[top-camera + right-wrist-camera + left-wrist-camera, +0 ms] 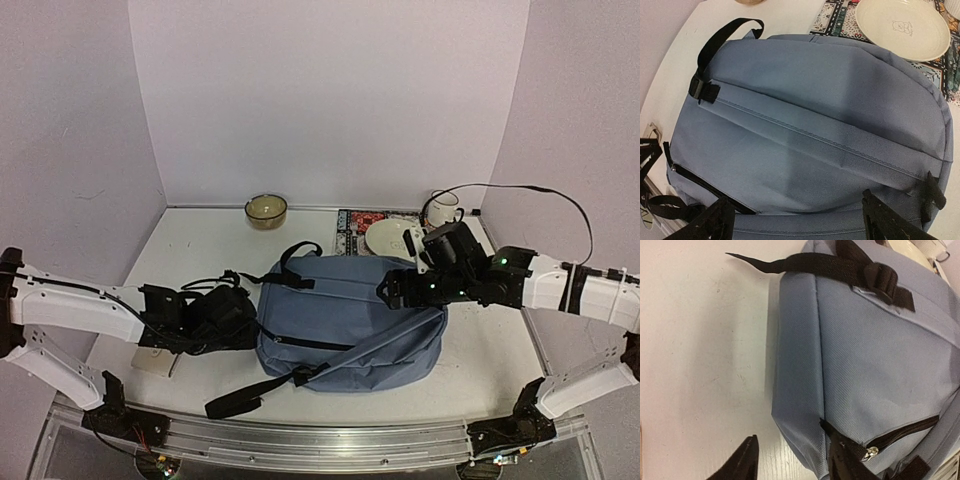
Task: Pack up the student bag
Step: Move the student bag to the center of the board, then pick up the card case from the center of the board.
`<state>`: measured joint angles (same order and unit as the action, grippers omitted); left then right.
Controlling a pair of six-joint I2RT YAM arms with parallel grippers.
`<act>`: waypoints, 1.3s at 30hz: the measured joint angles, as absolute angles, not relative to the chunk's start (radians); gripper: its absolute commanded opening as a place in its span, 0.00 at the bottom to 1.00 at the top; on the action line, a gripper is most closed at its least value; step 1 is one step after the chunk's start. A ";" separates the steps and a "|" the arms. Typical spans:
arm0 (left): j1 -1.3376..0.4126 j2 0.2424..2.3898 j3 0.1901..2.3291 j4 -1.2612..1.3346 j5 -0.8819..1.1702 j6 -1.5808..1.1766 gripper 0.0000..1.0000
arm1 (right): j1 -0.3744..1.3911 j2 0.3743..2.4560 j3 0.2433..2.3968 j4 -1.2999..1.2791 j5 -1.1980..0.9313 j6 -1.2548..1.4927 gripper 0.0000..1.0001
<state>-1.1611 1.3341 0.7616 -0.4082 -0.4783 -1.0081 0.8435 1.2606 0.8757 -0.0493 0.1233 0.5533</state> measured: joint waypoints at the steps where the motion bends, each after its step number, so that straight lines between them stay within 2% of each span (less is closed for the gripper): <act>1: -1.151 1.326 0.762 -0.411 -0.475 -1.009 0.67 | 0.847 1.261 0.876 -0.048 0.116 0.542 0.89; 5: -1.112 1.280 0.762 -0.448 -0.472 -1.025 0.81 | 0.875 1.282 0.876 -0.042 0.095 0.504 0.89; 10: -1.020 1.202 0.740 -0.505 -0.452 -1.047 0.88 | 0.914 1.338 0.878 -0.029 0.089 0.481 0.90; 16: -0.814 1.135 0.664 -0.580 -0.389 -1.053 0.89 | 0.959 1.387 0.903 -0.025 0.091 0.468 0.91; 20: -0.669 1.129 0.619 -0.640 -0.330 -1.053 0.99 | 0.988 1.411 0.918 -0.014 0.091 0.467 0.93; 34: -0.502 1.037 0.615 -0.930 -0.303 -1.281 0.99 | 1.031 1.432 0.913 0.074 0.089 0.431 0.98; 39: -0.488 1.111 0.615 -0.943 -0.288 -1.375 0.99 | 1.031 1.428 0.887 0.104 0.075 0.410 0.98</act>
